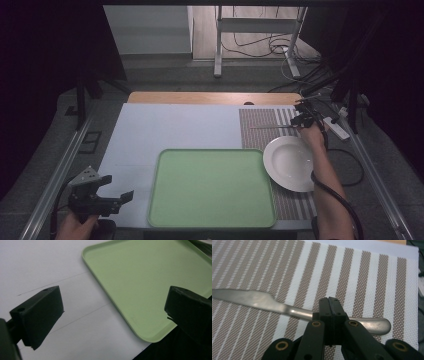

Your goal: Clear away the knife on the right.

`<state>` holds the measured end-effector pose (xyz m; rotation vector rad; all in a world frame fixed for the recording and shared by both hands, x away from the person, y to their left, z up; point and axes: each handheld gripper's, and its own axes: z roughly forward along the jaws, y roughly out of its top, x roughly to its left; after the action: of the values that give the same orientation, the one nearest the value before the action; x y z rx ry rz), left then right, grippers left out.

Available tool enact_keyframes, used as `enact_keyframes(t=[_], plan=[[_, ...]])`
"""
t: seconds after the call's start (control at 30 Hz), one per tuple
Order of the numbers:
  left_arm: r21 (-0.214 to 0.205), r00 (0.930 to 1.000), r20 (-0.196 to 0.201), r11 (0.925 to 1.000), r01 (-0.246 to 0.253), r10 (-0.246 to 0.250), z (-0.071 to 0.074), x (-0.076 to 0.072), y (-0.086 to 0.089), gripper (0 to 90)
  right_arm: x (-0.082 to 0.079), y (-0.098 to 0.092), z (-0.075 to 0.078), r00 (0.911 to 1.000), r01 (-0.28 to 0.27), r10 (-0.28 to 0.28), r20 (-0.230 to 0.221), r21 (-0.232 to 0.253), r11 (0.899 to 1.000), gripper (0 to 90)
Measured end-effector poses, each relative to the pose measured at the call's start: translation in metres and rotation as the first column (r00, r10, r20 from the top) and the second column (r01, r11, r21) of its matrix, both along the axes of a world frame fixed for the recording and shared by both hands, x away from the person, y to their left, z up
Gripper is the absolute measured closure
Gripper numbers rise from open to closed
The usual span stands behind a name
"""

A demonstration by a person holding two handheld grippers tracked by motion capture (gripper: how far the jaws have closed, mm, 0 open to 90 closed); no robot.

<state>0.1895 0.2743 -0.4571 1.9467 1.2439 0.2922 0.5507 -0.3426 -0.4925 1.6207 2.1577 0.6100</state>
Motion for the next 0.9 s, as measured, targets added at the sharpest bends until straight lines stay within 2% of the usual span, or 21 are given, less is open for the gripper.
enact_keyframes(t=[0.1, 0.23, 0.33, 0.4, 0.47, 0.6, 0.67, 0.7, 0.73, 0.77, 0.9], plan=[[0.000, 1.0000, 0.002, 1.0000, 0.000, 0.000, 0.000, 0.000, 0.000, 2.0, 0.005, 0.001, -0.003, 0.9999, 0.012, -0.012, 0.000, -0.004, 1.000, 90.0], [0.002, 1.0000, 0.006, 1.0000, -0.001, 0.001, 0.000, -0.001, 0.000, 1.9, 0.007, 0.001, -0.004, 1.0000, 0.006, -0.007, -0.007, -0.035, 0.999, 90.0], [0.004, 1.0000, 0.006, 1.0000, -0.002, 0.002, 0.000, -0.001, 0.000, 2.0, 0.004, 0.001, -0.005, 0.9991, -0.004, 0.001, -0.042, -0.062, 0.998, 90.0], [0.004, 1.0000, 0.006, 1.0000, -0.002, 0.002, 0.000, -0.001, 0.000, 1.9, 0.002, 0.000, -0.005, 0.9989, -0.006, 0.004, -0.048, -0.061, 0.998, 90.0], [0.007, 1.0000, 0.006, 1.0000, -0.002, 0.002, 0.000, -0.001, 0.000, 2.0, -0.005, -0.005, -0.004, 0.9975, -0.001, -0.001, -0.071, -0.032, 0.999, 90.0], [0.008, 1.0000, 0.006, 1.0000, 0.000, 0.000, 0.000, -0.001, -0.001, 2.0, -0.016, -0.009, -0.002, 0.9924, -0.034, 0.031, -0.119, -0.021, 0.999, 90.0], [0.007, 1.0000, 0.006, 1.0000, -0.001, 0.001, 0.000, -0.001, -0.001, 1.9, -0.018, -0.010, -0.001, 0.9909, -0.044, 0.041, -0.128, -0.020, 0.999, 90.0], [0.005, 1.0000, 0.006, 1.0000, -0.002, 0.002, 0.000, 0.000, -0.001, 1.9, -0.024, -0.012, 0.000, 0.9870, -0.061, 0.057, -0.150, -0.021, 0.998, 90.0], [0.005, 1.0000, 0.006, 1.0000, -0.002, 0.002, 0.000, 0.000, -0.001, 2.0, -0.024, -0.012, 0.000, 0.9870, -0.061, 0.057, -0.150, -0.021, 0.998, 90.0], [0.004, 1.0000, 0.005, 1.0000, -0.002, 0.002, 0.000, 0.000, -0.001, 2.0, -0.028, -0.013, 0.000, 0.9850, -0.067, 0.066, -0.159, -0.001, 0.998, 90.0], [0.004, 1.0000, 0.005, 1.0000, 0.001, -0.001, 0.000, 0.000, -0.001, 2.0, -0.031, -0.014, 0.001, 0.9801, -0.077, 0.075, -0.184, -0.006, 0.997, 90.0]])
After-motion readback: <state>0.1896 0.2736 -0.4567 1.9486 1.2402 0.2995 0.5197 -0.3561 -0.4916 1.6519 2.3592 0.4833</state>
